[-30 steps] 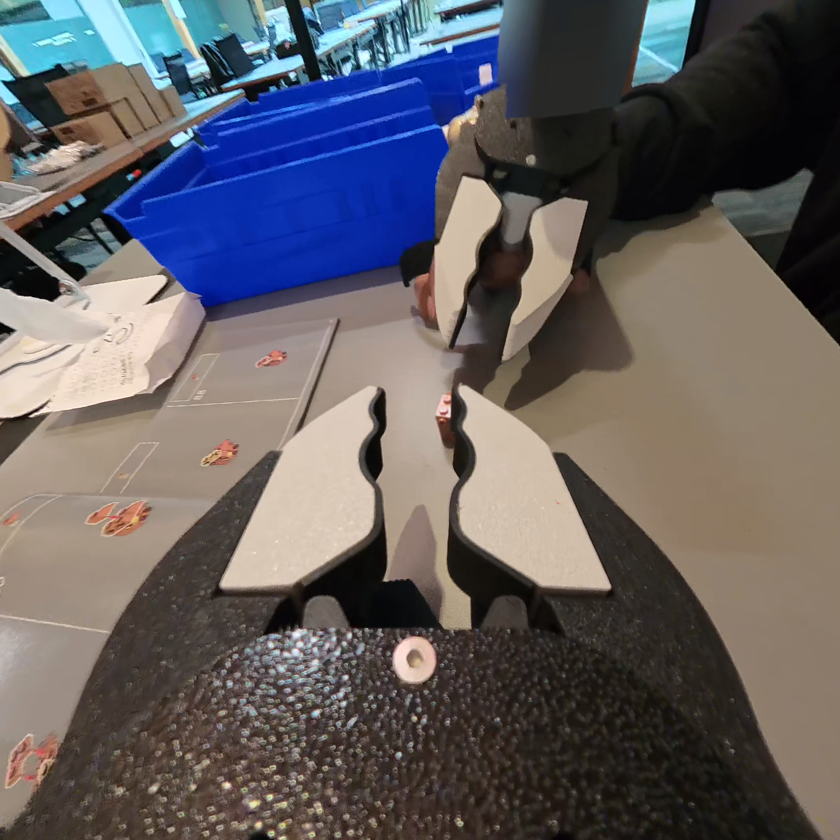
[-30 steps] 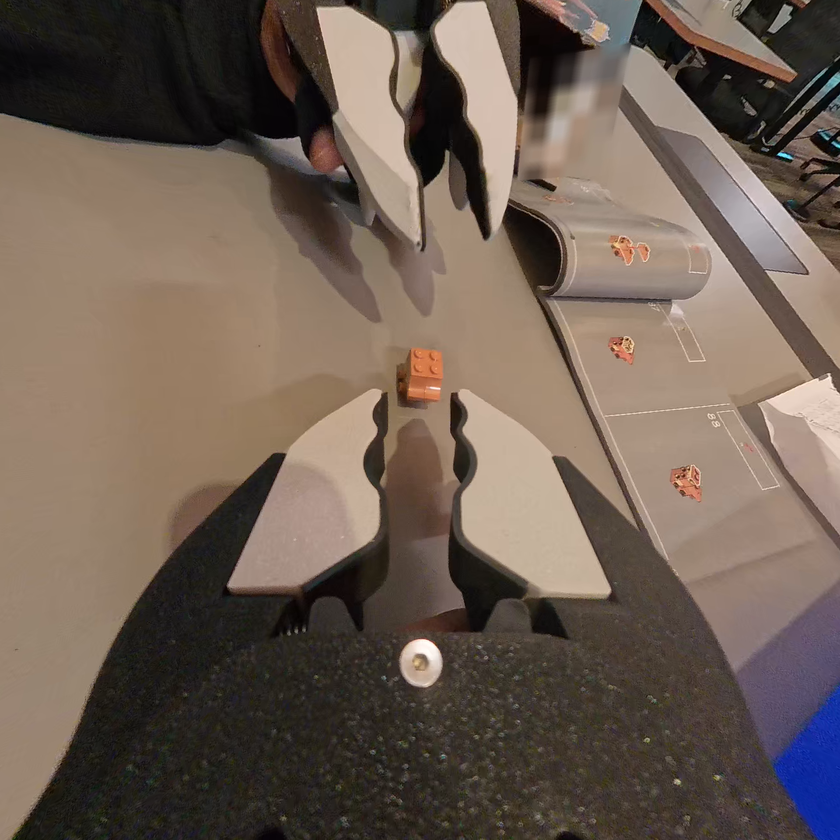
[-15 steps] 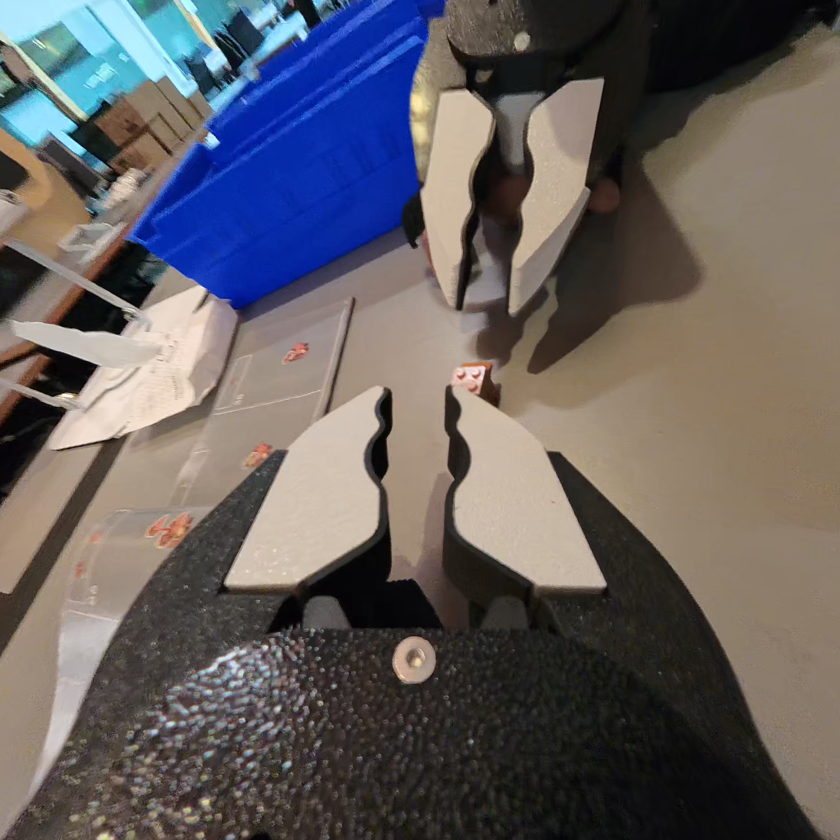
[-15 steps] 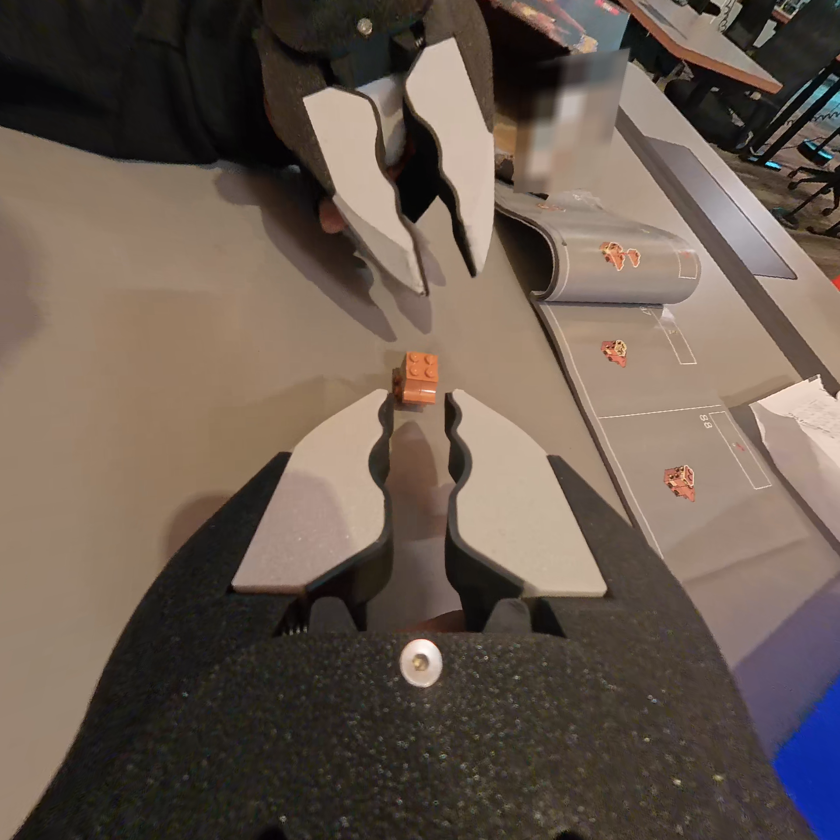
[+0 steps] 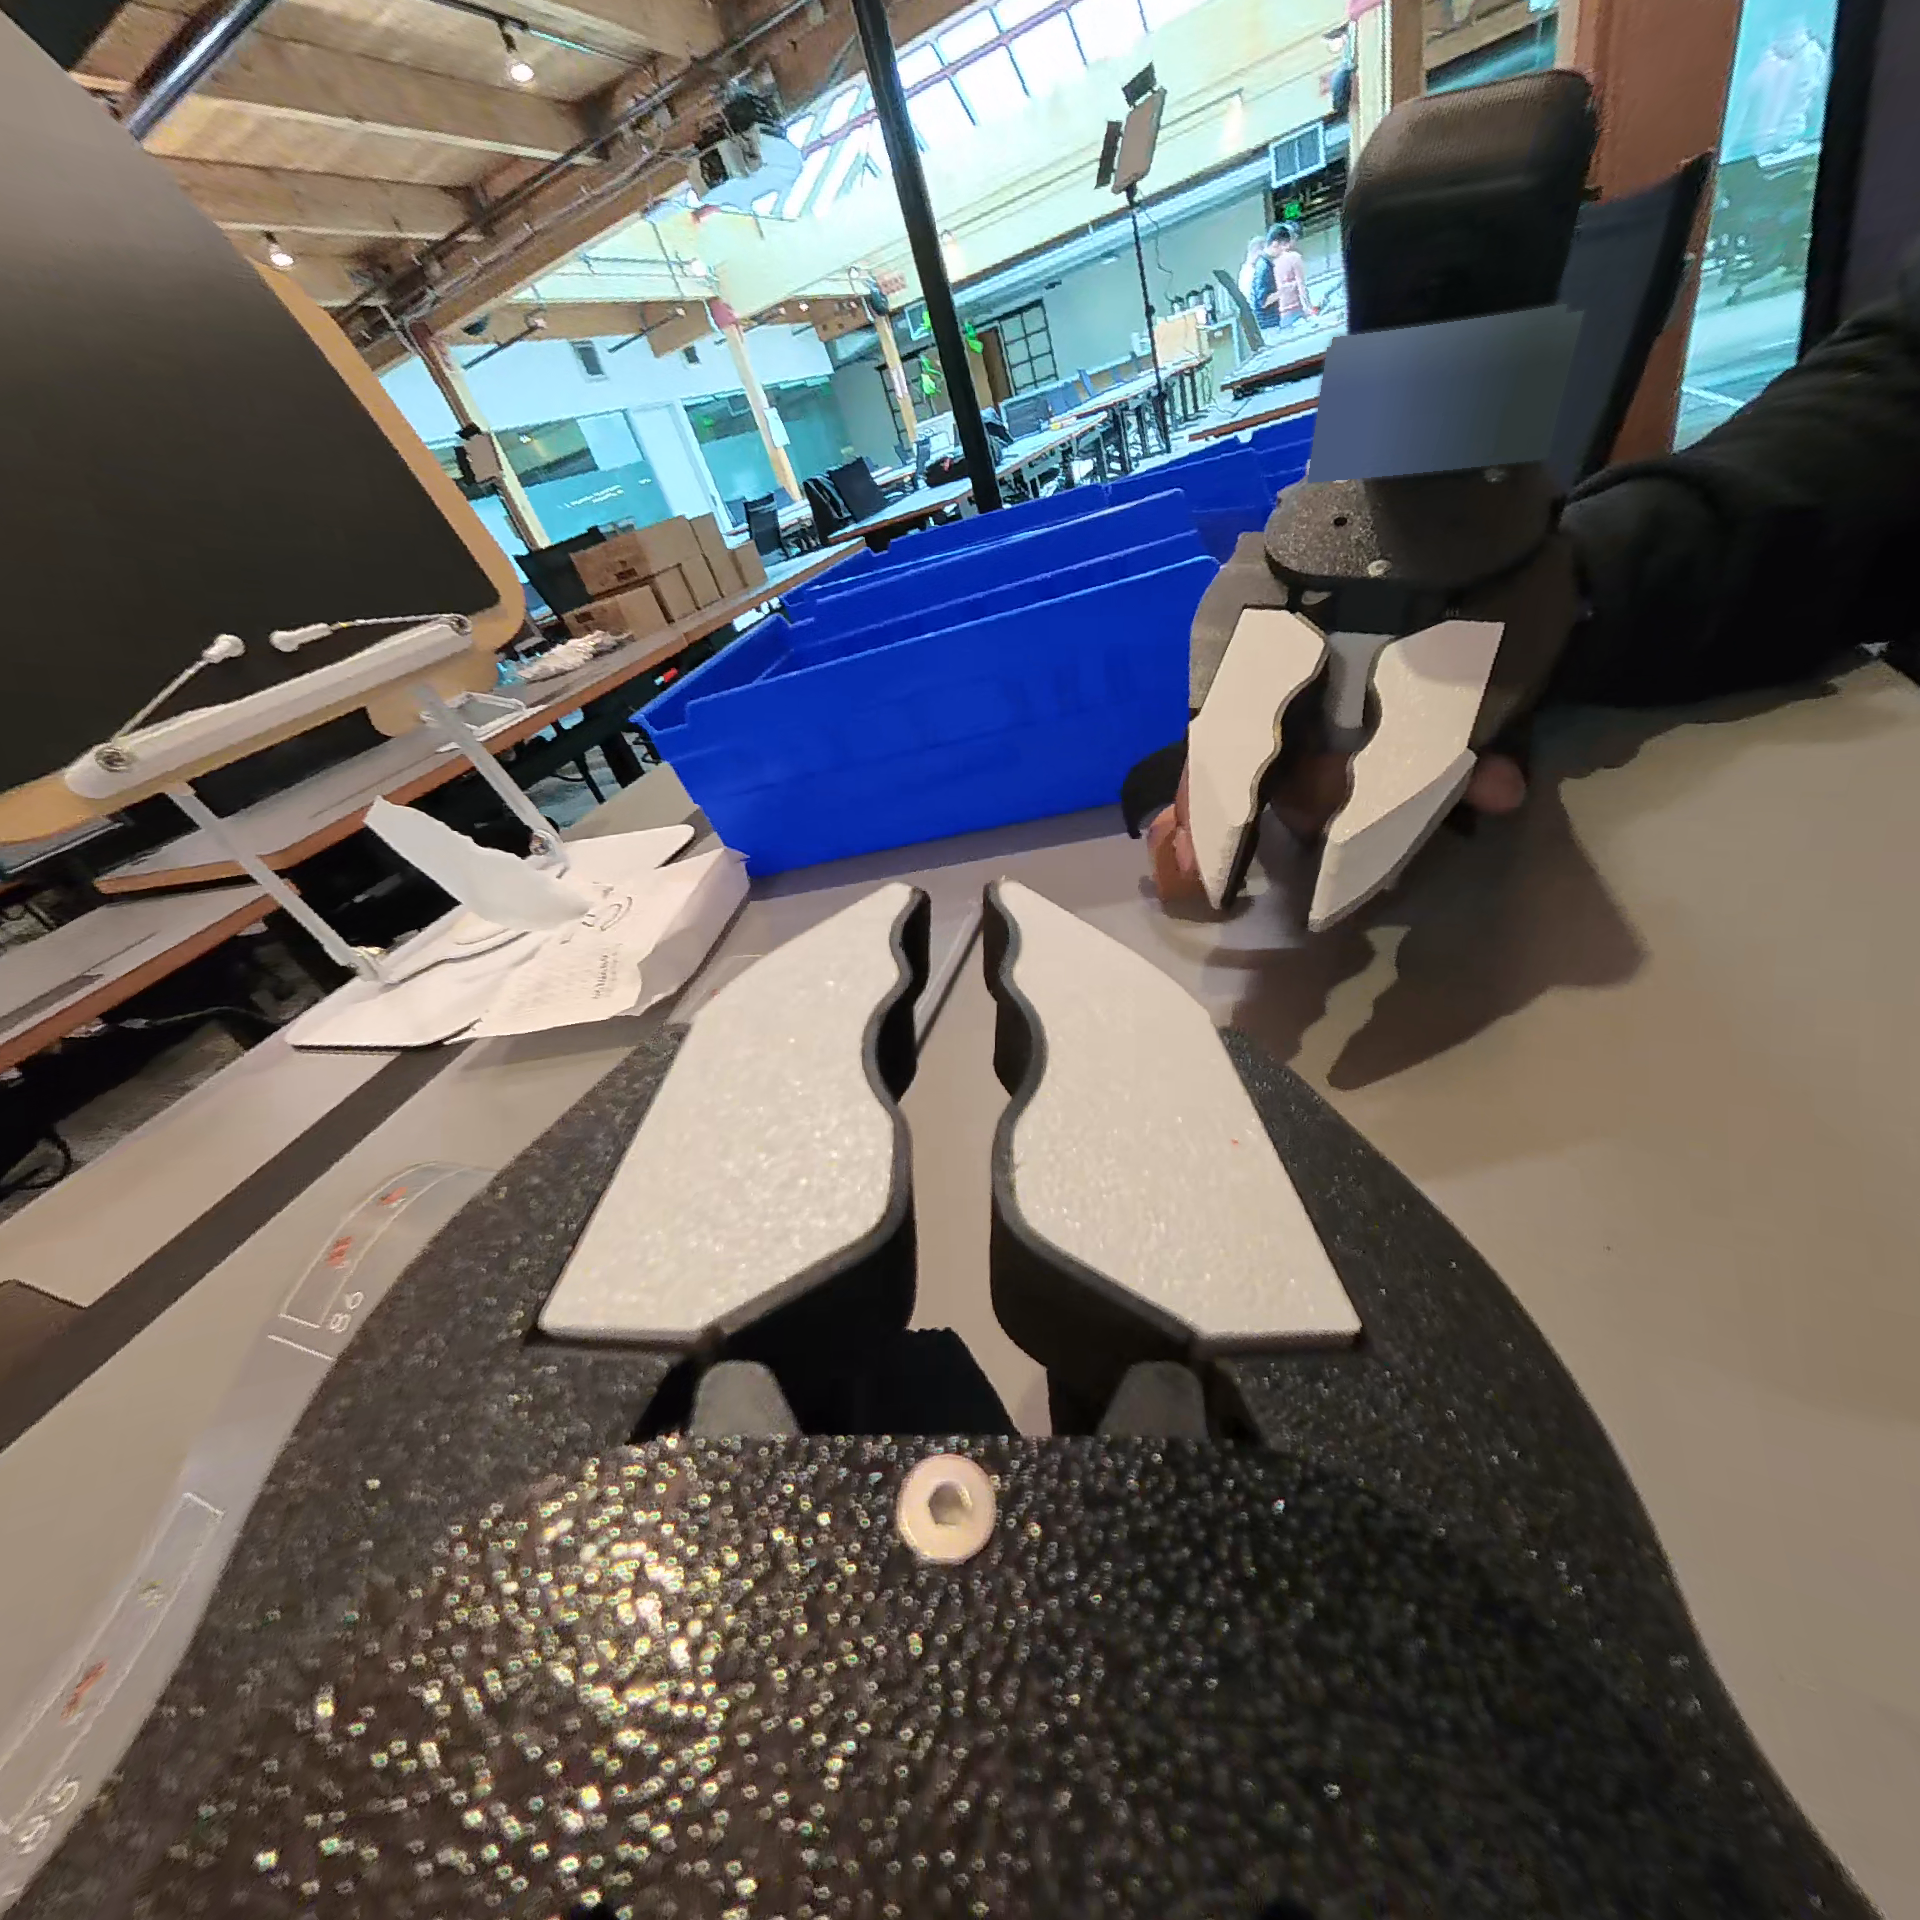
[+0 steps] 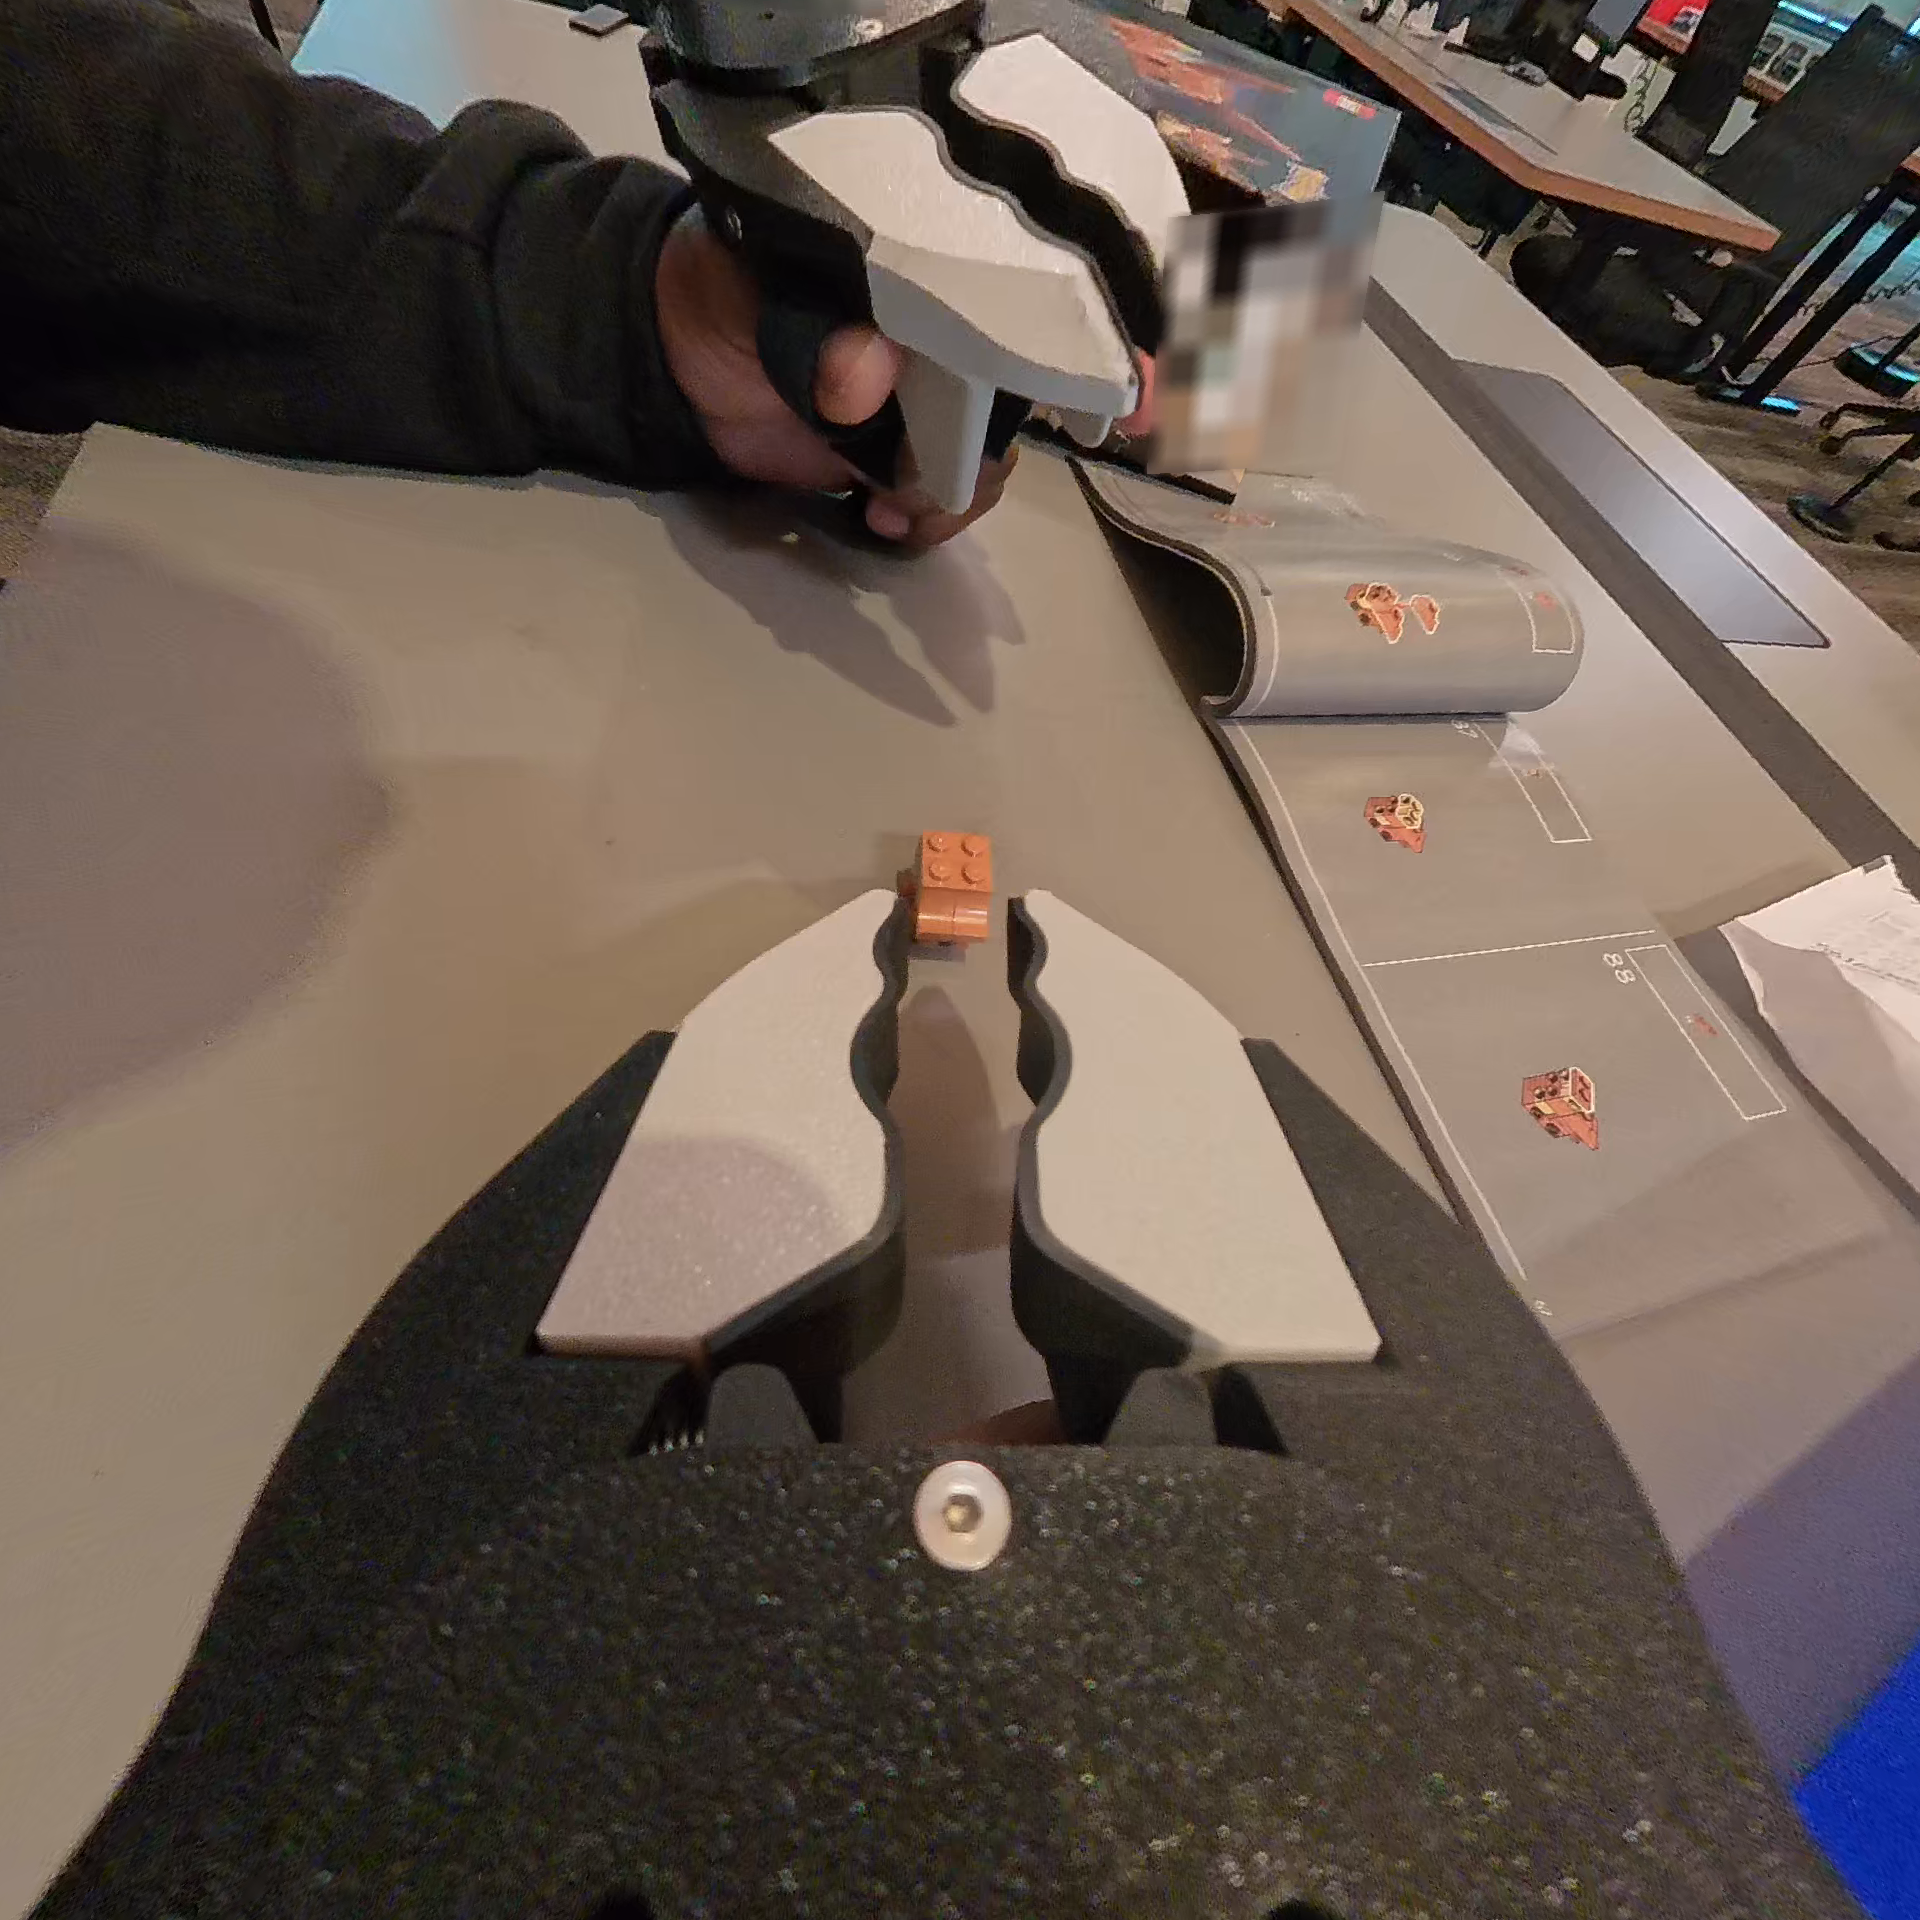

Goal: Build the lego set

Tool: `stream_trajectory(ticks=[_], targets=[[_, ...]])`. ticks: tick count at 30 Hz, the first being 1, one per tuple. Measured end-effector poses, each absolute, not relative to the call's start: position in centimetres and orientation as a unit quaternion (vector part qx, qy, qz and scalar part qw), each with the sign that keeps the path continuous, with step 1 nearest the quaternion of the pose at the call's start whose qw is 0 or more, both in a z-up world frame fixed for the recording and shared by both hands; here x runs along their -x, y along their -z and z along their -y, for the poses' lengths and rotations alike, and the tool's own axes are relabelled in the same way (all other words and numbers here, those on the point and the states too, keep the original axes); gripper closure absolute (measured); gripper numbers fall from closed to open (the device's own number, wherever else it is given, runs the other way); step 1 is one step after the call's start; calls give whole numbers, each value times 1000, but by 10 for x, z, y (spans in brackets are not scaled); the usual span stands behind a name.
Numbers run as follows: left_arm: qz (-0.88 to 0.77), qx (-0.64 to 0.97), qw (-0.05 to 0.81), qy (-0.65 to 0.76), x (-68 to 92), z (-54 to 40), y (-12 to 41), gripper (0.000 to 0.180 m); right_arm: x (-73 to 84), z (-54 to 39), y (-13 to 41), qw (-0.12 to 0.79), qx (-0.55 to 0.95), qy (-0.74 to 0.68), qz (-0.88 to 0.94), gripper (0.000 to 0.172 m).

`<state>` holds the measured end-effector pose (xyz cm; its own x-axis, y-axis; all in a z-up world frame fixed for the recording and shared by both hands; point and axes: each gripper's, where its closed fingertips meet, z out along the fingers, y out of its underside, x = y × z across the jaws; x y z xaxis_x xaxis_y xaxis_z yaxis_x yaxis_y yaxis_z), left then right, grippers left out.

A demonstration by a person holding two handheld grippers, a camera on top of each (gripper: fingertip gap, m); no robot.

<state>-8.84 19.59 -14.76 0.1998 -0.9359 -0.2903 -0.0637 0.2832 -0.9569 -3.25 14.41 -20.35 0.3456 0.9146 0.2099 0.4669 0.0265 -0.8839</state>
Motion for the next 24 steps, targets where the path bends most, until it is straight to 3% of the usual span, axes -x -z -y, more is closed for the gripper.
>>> stream_trajectory(ticks=[19,24], targets=[[-526,481,617,333,85,-198,151,171,34,-142,207,492,655,-206,535,155],[-526,482,619,328,85,-199,151,172,41,-119,180,493,637,-290,517,154]])
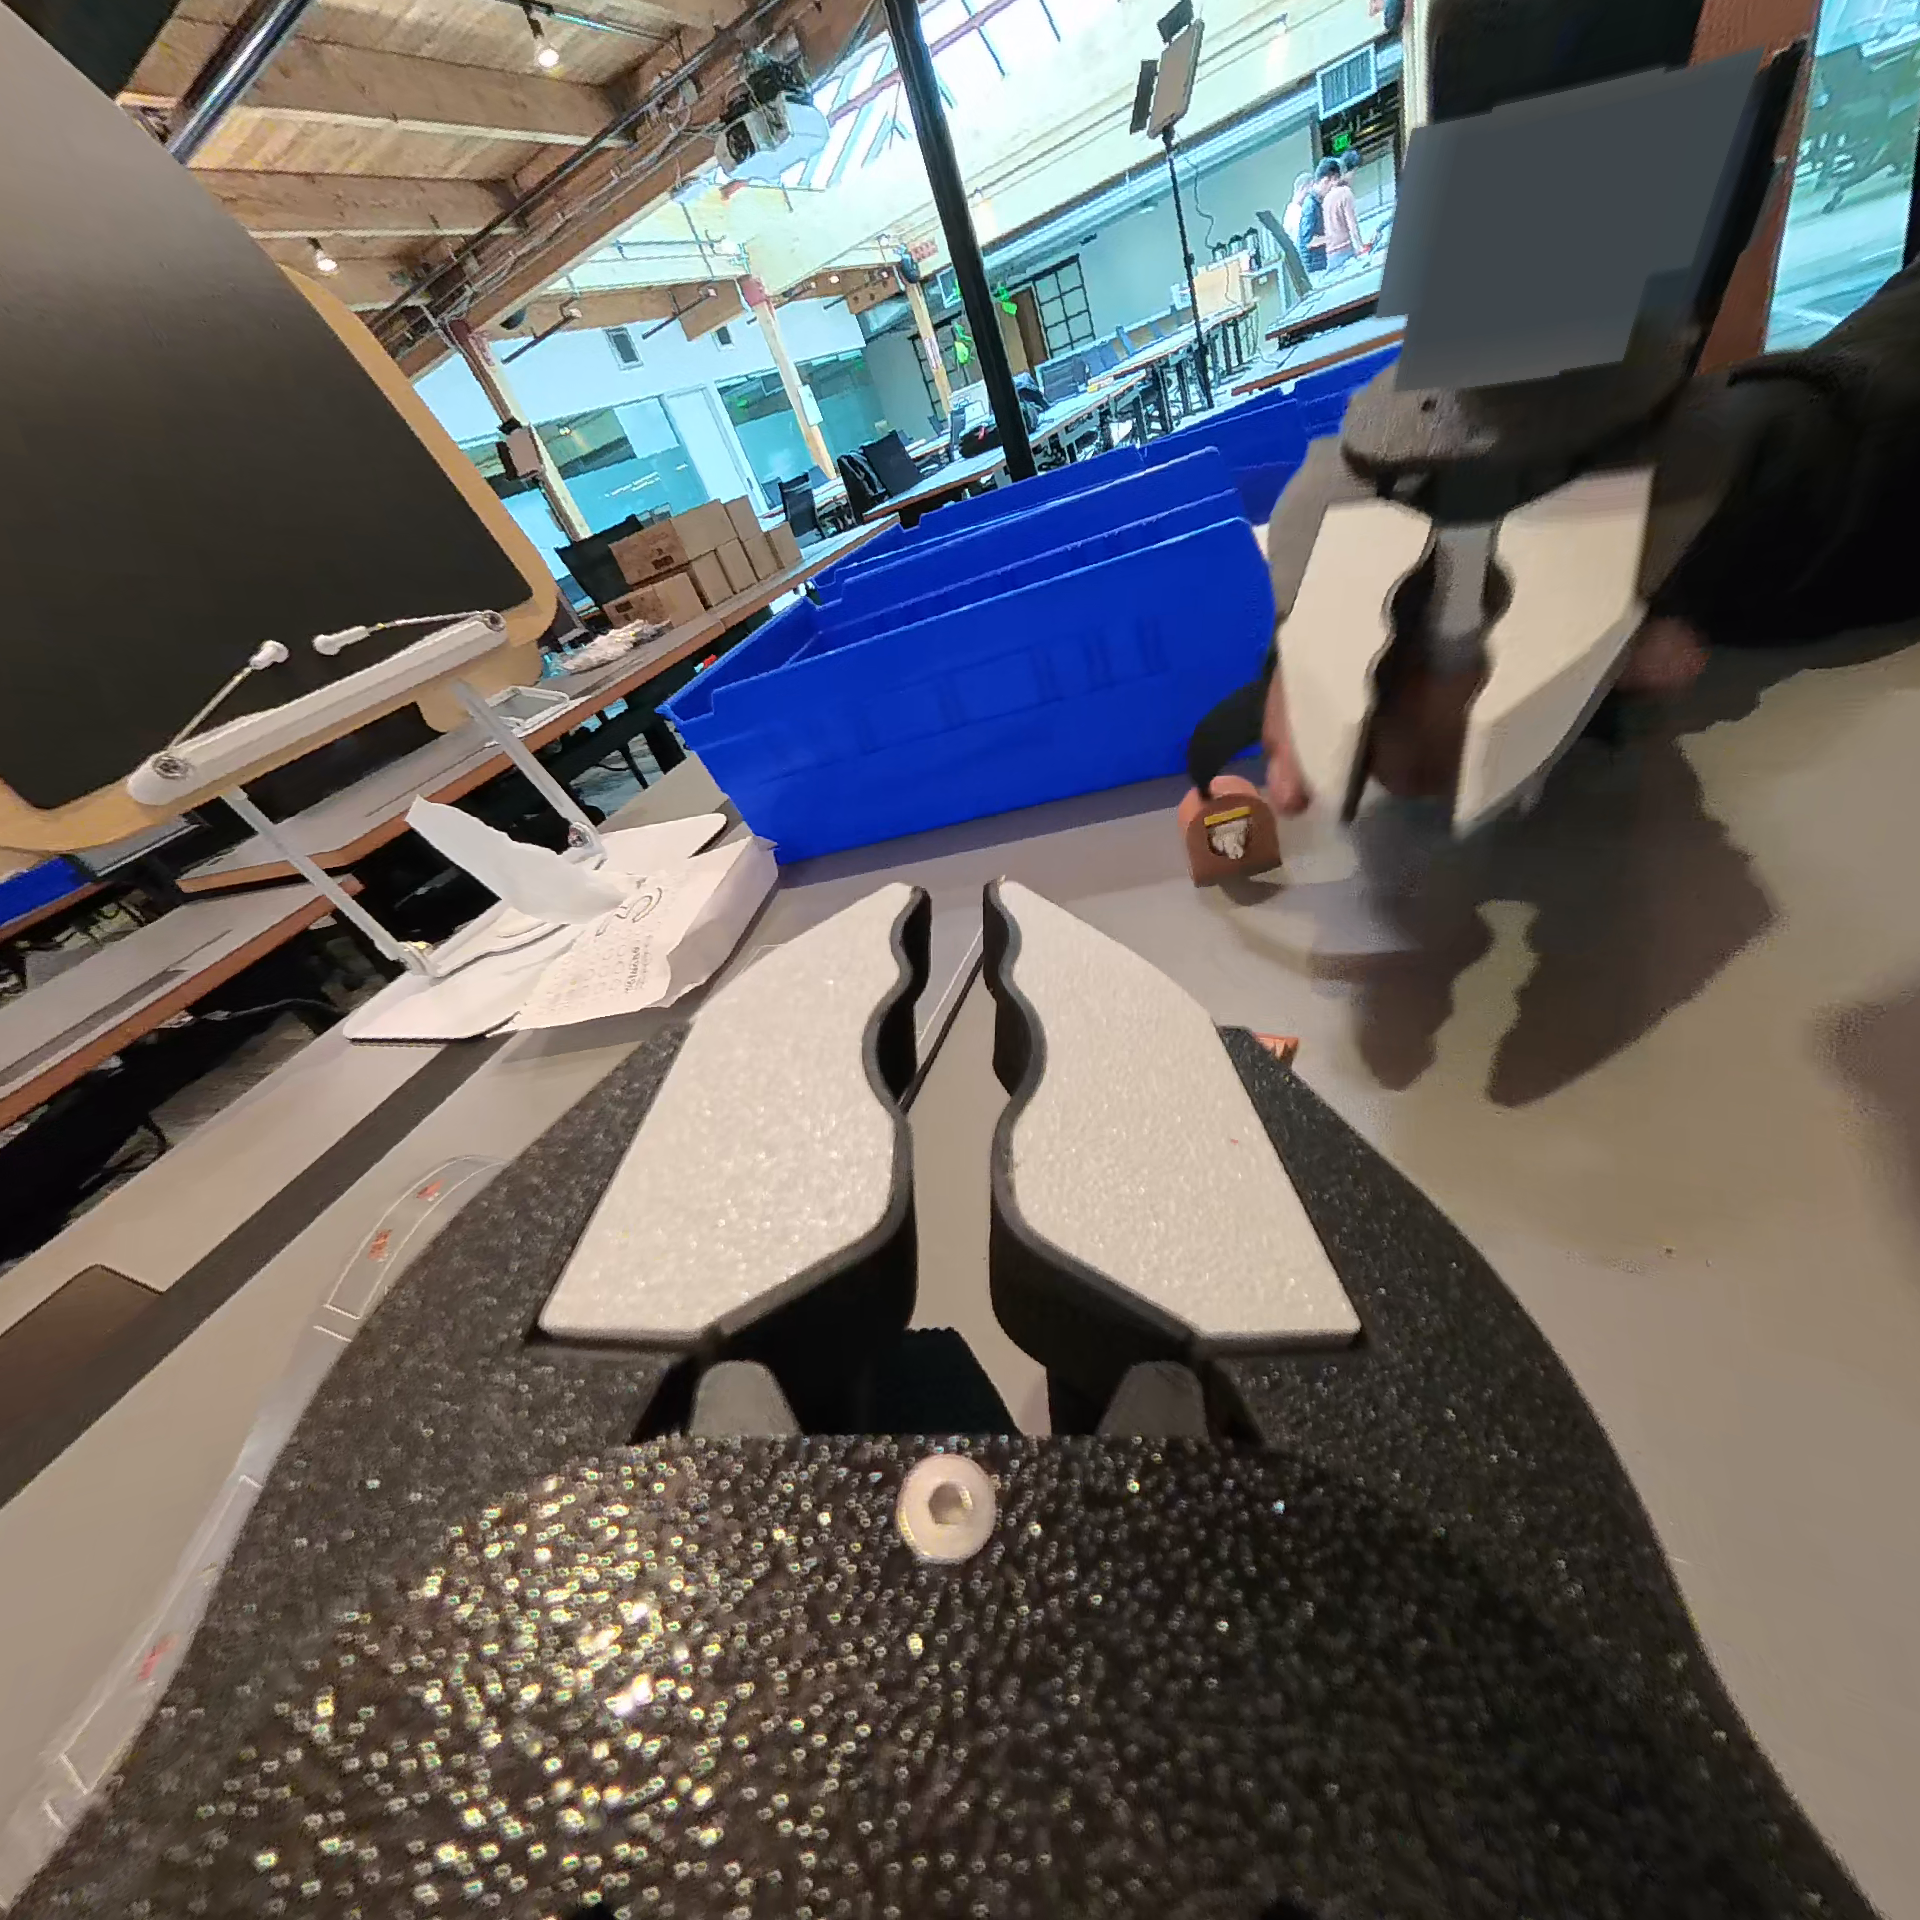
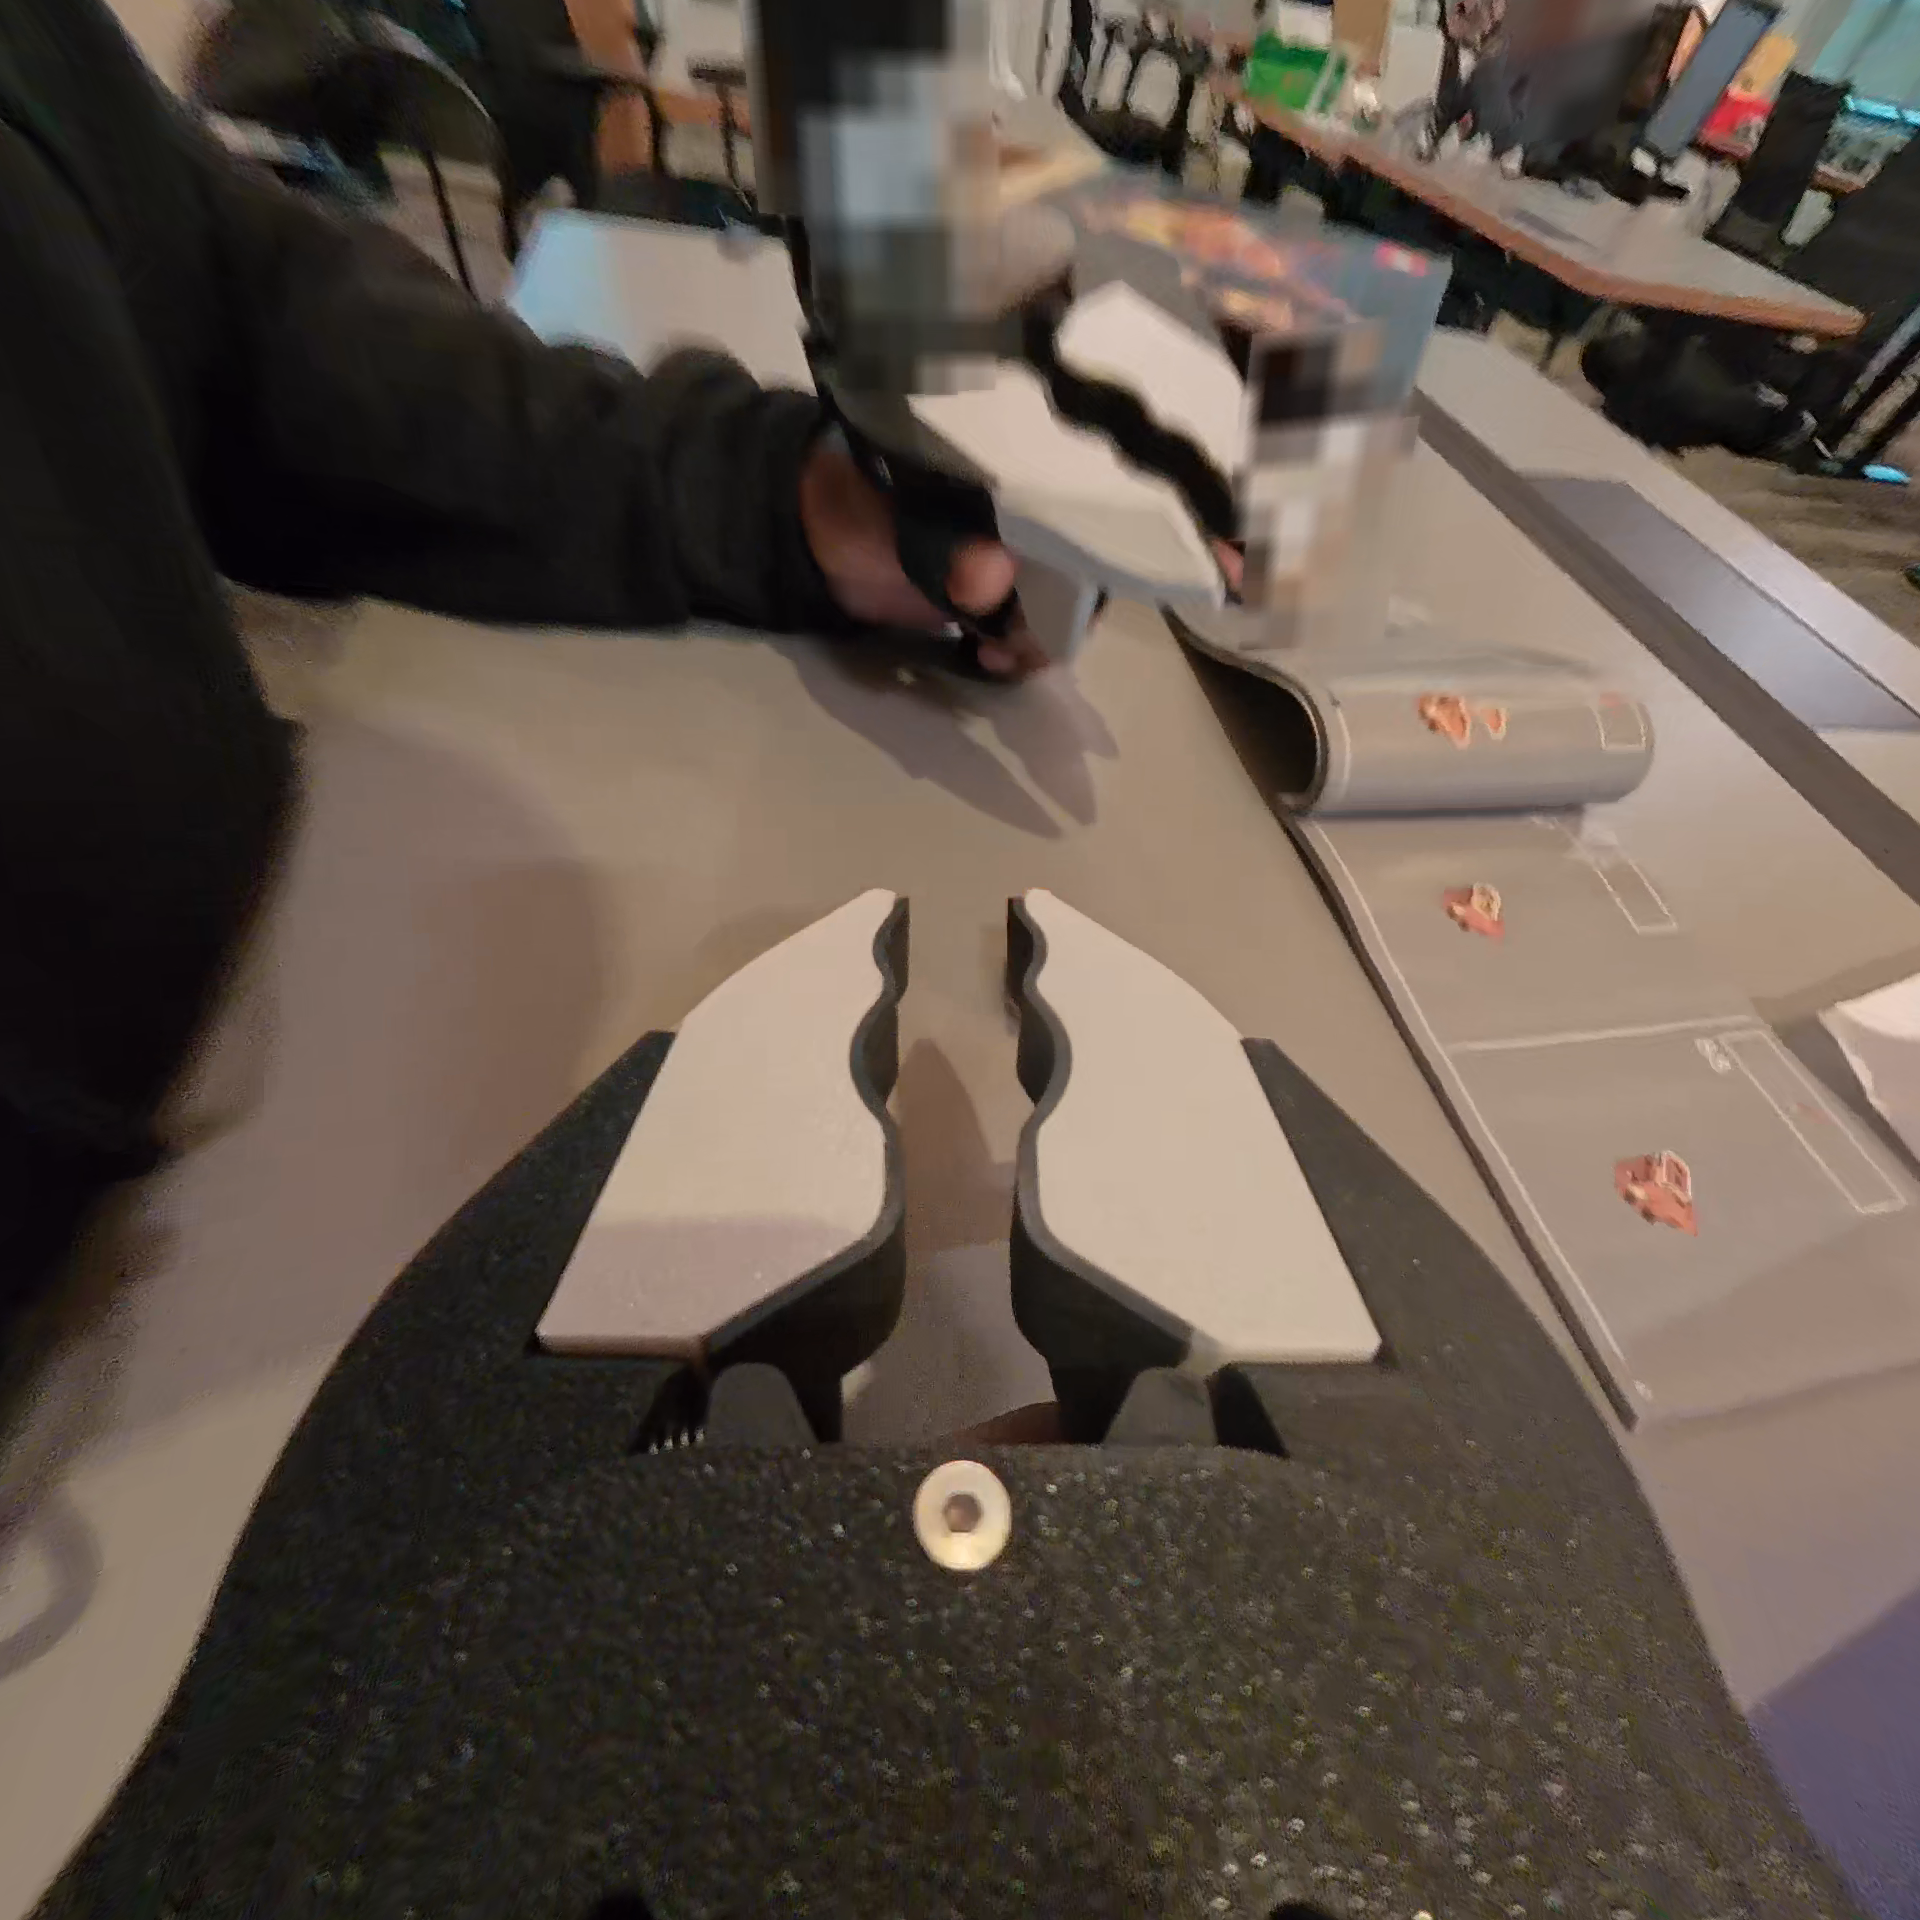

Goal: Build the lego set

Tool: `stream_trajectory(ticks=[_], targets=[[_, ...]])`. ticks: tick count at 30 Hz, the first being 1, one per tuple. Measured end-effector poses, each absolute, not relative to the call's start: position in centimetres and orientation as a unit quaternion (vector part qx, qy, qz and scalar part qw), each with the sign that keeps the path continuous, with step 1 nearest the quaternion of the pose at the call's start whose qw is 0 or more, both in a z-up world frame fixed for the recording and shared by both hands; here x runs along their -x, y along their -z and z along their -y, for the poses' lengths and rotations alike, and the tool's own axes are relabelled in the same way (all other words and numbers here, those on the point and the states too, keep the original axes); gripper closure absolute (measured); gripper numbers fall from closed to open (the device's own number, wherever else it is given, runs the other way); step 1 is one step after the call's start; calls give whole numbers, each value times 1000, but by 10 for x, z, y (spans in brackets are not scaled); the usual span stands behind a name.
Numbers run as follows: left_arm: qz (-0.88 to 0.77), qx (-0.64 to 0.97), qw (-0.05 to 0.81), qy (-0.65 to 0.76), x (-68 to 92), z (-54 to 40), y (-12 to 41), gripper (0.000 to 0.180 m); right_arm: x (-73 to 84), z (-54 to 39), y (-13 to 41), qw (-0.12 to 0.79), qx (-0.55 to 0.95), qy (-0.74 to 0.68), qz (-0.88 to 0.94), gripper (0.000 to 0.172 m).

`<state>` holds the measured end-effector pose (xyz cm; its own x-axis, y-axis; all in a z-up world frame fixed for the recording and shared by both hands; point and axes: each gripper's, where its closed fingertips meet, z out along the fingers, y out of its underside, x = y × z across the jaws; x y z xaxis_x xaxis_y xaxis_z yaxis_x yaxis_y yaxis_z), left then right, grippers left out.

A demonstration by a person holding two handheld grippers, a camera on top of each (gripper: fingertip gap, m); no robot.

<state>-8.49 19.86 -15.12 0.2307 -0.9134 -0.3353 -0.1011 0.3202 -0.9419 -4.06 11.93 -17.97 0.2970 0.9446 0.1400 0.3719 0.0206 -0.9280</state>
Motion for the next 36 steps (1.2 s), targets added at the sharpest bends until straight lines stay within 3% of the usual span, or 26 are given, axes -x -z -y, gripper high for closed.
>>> stream_trajectory(ticks=[5,11,16,23,36], targets=[[-524,483,628,313,85,-200,151,172,8,-88,106,511,578,-400,494,154],[-516,492,633,304,85,-204,151,172,-118,-132,40,565,601,-352,443,158],[-513,501,633,293,81,-210,153,172,-190,-230,116,428,760,-150,465,164],[-507,501,643,281,82,-211,152,172,-181,-254,210,245,798,-93,542,169],[-539,501,623,265,75,-207,161,172,-203,-271,236,215,817,-39,533,168]])
